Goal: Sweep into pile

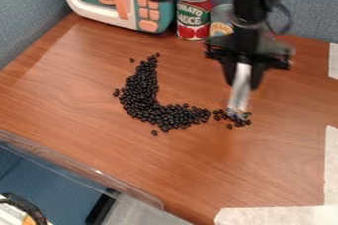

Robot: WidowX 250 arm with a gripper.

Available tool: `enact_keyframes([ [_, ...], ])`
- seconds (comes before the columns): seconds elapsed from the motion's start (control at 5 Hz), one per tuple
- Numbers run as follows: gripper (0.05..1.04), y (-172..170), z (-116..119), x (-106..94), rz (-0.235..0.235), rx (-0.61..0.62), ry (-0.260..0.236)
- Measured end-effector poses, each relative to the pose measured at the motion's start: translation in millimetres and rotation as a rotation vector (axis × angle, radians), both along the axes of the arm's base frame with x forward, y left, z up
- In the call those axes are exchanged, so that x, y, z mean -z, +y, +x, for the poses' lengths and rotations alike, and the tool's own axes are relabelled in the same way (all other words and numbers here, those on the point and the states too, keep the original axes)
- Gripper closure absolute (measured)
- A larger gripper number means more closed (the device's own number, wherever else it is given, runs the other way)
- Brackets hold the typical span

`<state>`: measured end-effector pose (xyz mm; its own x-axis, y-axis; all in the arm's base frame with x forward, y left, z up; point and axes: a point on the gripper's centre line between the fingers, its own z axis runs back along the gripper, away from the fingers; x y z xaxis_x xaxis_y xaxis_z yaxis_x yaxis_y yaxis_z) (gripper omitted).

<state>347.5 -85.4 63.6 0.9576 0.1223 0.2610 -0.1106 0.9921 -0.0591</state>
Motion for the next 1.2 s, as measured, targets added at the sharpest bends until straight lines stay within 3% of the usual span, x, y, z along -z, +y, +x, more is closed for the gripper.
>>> enact_keyframes([
  [0.2,0.711,-32,-9,9.6,-0.023,0.091,0.023],
  [0.4,0.711,-53,-10,36.1,-0.019,0.156,0.088],
  [0.6,0.711,-53,-11,55.9,0.000,0.186,0.139],
  [1.2,0.712,-17,-16,64.7,0.027,0.192,0.170],
])
